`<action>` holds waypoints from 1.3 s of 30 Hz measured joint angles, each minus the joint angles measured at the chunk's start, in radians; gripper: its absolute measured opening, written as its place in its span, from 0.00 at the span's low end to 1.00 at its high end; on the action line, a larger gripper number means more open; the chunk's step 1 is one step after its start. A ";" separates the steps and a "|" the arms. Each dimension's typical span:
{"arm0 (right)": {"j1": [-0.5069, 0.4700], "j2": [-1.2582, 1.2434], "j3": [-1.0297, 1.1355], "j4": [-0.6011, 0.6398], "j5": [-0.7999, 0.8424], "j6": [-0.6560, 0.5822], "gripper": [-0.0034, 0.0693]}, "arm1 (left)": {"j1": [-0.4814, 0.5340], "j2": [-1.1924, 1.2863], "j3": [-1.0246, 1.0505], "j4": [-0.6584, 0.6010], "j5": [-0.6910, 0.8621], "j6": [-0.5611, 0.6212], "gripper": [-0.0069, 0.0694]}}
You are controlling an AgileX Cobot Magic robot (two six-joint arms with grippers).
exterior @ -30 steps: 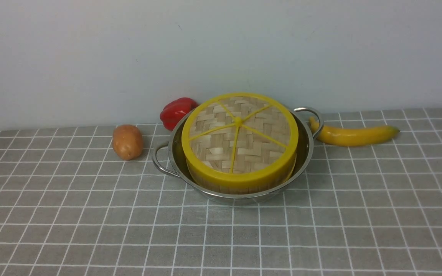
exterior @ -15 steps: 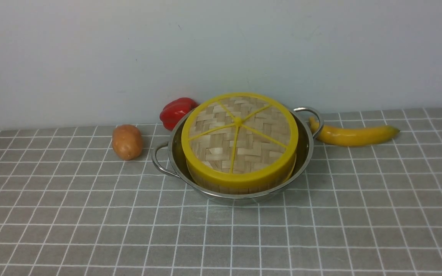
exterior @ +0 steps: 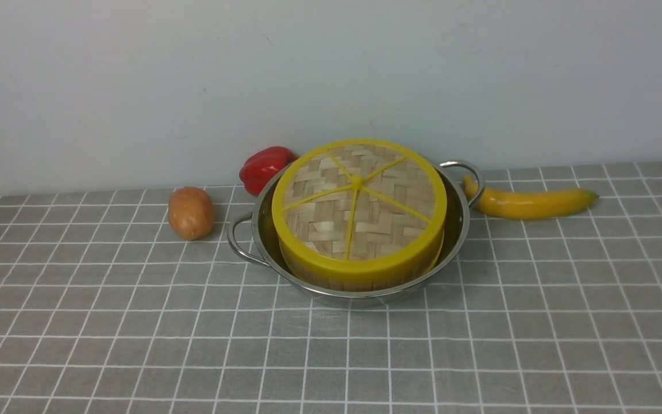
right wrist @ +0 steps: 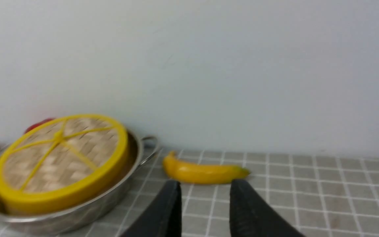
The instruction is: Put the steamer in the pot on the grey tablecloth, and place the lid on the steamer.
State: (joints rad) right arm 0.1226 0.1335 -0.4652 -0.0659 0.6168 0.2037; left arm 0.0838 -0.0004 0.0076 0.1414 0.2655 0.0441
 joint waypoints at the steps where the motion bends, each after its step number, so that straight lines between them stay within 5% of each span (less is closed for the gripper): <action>1: -0.025 -0.005 0.028 -0.008 -0.034 0.000 0.37 | 0.000 0.000 0.000 0.000 0.000 0.000 0.20; 14: -0.145 -0.129 0.418 -0.022 -0.227 0.001 0.38 | 0.000 0.000 0.000 0.000 0.000 0.000 0.24; 39: -0.145 -0.129 0.455 -0.022 -0.240 0.001 0.38 | 0.000 0.000 0.000 0.000 0.000 0.000 0.28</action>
State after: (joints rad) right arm -0.0225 0.0044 -0.0097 -0.0876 0.3765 0.2044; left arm 0.0838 -0.0004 0.0076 0.1414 0.2657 0.0441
